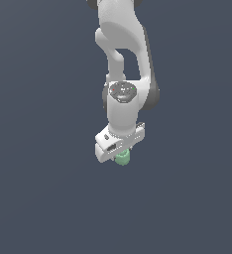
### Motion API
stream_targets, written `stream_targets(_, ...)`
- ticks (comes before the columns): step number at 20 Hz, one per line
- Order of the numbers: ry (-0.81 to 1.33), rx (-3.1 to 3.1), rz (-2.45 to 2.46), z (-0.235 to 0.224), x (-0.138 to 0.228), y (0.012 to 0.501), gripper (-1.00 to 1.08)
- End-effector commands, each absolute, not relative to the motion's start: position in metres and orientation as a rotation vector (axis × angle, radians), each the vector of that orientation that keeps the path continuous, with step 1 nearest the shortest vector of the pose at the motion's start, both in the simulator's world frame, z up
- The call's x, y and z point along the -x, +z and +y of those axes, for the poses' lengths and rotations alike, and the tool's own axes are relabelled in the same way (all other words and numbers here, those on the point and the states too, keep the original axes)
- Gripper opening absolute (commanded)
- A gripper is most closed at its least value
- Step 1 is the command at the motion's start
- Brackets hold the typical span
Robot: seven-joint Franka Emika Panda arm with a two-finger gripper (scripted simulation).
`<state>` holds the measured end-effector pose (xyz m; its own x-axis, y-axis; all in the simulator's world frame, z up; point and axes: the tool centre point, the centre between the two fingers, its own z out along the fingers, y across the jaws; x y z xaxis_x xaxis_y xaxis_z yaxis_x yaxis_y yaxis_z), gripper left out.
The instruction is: Pick up the object and move it to a goal position.
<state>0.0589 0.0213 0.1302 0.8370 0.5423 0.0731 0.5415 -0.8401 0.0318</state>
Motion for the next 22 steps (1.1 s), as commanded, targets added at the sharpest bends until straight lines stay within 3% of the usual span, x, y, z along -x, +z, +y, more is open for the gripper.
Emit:
stream_targets(1,0.181,-2.983,0.919,0.017,-0.068,0.163,-1.0)
stream_targets(14,0.551,-2.831,1.148,-0.012,-0.101,0.386,-1.0)
stream_targets(22,0.698,-2.758,1.231,-0.025,-0.102,0.478,-1.0)
